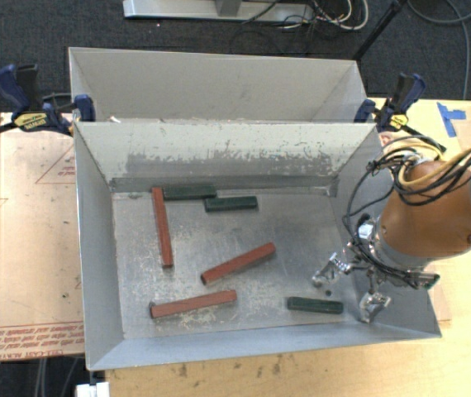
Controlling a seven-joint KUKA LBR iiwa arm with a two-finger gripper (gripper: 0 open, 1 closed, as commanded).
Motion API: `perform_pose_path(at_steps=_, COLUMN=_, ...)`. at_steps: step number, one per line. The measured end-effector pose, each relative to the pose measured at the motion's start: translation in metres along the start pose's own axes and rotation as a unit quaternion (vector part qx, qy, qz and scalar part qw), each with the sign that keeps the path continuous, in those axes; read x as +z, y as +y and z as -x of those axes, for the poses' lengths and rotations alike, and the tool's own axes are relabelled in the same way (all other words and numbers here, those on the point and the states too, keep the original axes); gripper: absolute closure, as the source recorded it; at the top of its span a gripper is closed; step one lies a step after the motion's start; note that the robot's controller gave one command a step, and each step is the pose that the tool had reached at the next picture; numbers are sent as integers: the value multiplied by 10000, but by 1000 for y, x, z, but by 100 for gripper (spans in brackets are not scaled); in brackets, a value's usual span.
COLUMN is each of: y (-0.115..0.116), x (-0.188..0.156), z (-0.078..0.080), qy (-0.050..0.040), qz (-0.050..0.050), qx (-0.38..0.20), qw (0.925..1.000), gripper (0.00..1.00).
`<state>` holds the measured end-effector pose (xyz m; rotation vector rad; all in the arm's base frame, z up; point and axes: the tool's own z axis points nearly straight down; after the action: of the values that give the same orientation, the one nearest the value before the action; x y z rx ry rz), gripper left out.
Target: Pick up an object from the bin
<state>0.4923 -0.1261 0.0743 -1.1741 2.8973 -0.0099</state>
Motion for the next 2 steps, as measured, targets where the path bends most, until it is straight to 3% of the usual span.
perform_pose_path(at_steps=1, y=55, x=-3, z=45, qy=-27, qz=-16, qx=412, qw=9991, gripper=100)
perform_pose_path(at_steps=2, y=55, x=-3, z=45, qy=-27, qz=-16, qx=413, qw=9991, gripper=100)
